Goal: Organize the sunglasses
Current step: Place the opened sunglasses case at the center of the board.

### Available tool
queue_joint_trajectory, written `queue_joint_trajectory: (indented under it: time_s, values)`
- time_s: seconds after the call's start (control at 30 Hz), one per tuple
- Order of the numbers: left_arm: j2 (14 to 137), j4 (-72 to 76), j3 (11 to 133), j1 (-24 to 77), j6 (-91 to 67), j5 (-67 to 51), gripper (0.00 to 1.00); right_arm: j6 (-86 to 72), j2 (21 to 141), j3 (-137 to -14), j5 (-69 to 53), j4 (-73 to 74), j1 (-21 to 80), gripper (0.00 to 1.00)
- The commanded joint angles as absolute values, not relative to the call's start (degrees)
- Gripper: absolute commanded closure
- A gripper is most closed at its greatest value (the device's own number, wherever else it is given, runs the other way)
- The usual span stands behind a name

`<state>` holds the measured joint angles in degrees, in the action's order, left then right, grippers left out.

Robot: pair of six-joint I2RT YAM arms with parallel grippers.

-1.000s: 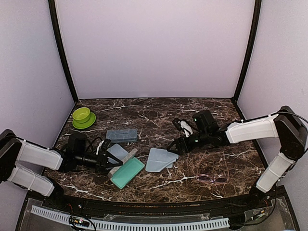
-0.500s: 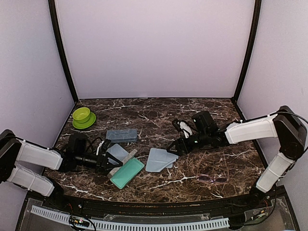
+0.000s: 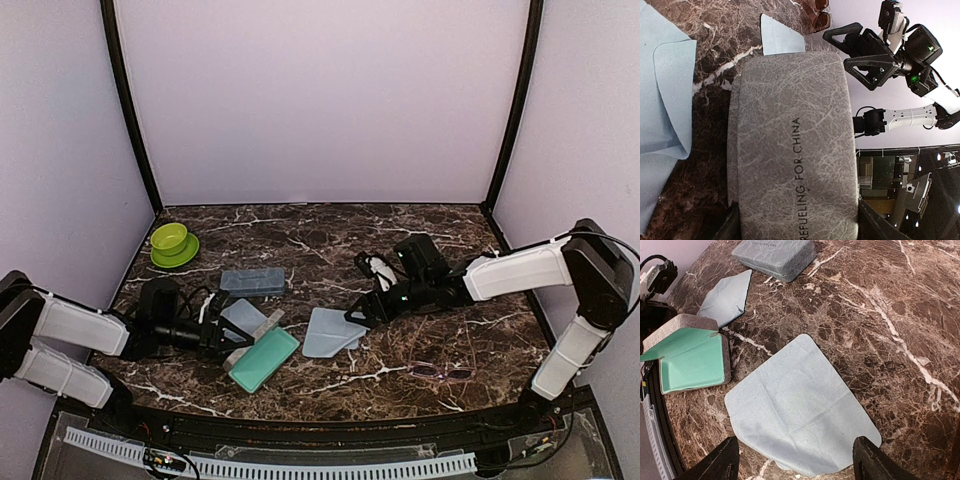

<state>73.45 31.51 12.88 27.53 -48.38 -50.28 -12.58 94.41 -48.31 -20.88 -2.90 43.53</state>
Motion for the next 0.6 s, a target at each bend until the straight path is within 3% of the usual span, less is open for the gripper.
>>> queue_joint_trajectory:
  time_s: [0.0,0.2,0.57]
  values:
    - [75.58,40.96,10.11,27.25,-52.57,-51.18,0.29,-11.95,95.23,-50.54,-20.14,-3.40,44.42,0.21]
    - [79.26,49.58,8.08,27.66,-55.65,-52.07,0.28,-11.87,95.68,-50.86,-19.69,-3.07,44.90,0.21]
    - [77.96,47.47,8.01,28.55,-54.20,-51.27,0.19,-11.79,96.06,-51.52,-18.65,-2.71,45.96,0.21]
